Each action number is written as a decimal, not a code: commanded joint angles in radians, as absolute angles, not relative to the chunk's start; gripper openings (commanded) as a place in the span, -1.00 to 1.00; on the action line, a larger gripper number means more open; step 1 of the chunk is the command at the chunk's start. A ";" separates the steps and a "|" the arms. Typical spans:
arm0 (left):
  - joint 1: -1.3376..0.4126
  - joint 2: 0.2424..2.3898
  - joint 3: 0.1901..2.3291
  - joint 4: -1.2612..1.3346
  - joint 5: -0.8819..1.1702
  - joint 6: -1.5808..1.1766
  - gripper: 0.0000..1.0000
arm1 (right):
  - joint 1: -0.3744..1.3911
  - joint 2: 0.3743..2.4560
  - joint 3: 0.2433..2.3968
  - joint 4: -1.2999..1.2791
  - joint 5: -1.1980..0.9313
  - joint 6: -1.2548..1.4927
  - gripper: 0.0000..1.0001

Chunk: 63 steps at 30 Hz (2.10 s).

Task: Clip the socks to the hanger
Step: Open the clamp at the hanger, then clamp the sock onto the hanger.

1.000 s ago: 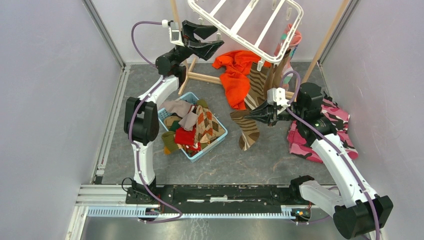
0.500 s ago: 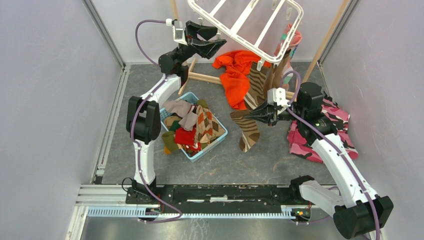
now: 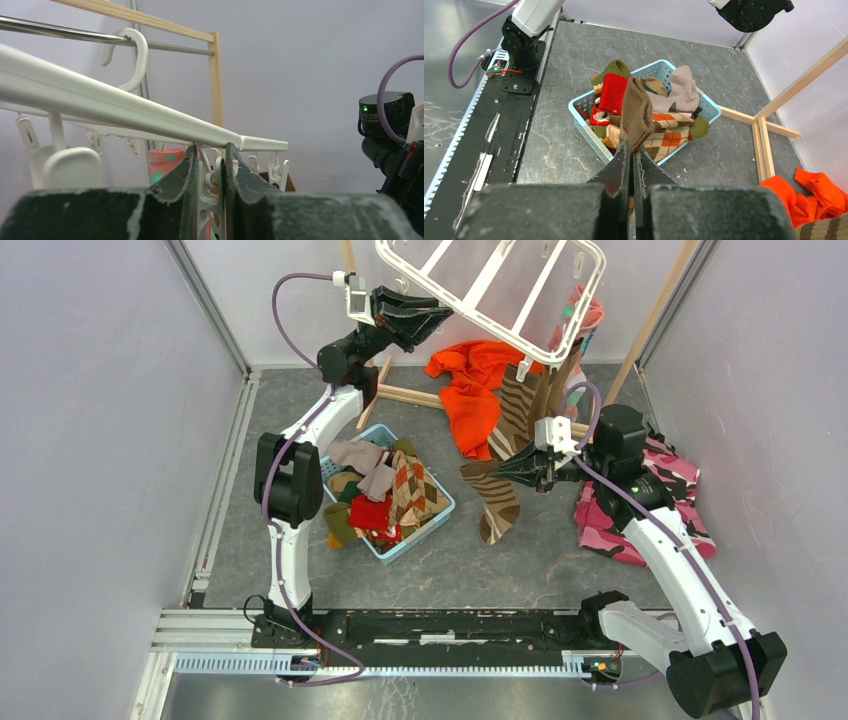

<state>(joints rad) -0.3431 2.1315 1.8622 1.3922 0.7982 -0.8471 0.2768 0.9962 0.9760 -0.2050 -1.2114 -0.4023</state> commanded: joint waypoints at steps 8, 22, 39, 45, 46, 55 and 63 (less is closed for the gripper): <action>-0.353 2.071 1.820 1.397 0.769 -0.930 -0.86 | 0.278 0.991 0.997 -0.104 -1.061 -0.291 -0.99; -0.366 1.985 1.701 1.396 0.687 -1.026 -0.87 | 0.397 1.265 1.237 0.124 -0.694 0.115 -1.00; -0.369 1.987 1.740 1.330 0.615 -1.253 -0.88 | 0.435 1.433 1.393 0.238 -0.546 0.475 -1.00; -0.369 1.997 1.743 1.363 0.619 -1.286 -0.88 | 0.435 1.471 1.441 0.247 -0.561 0.515 -1.00; -0.369 1.999 1.743 1.369 0.620 -1.292 -0.88 | 0.435 1.477 1.447 0.246 -0.558 0.521 -1.00; -0.369 2.005 1.743 1.393 0.622 -1.308 -0.88 | 0.435 1.526 1.504 0.225 -0.504 0.579 -1.00; -0.369 2.009 1.741 1.407 0.621 -1.316 -0.88 | 0.435 1.522 1.524 0.173 -0.393 0.616 -1.00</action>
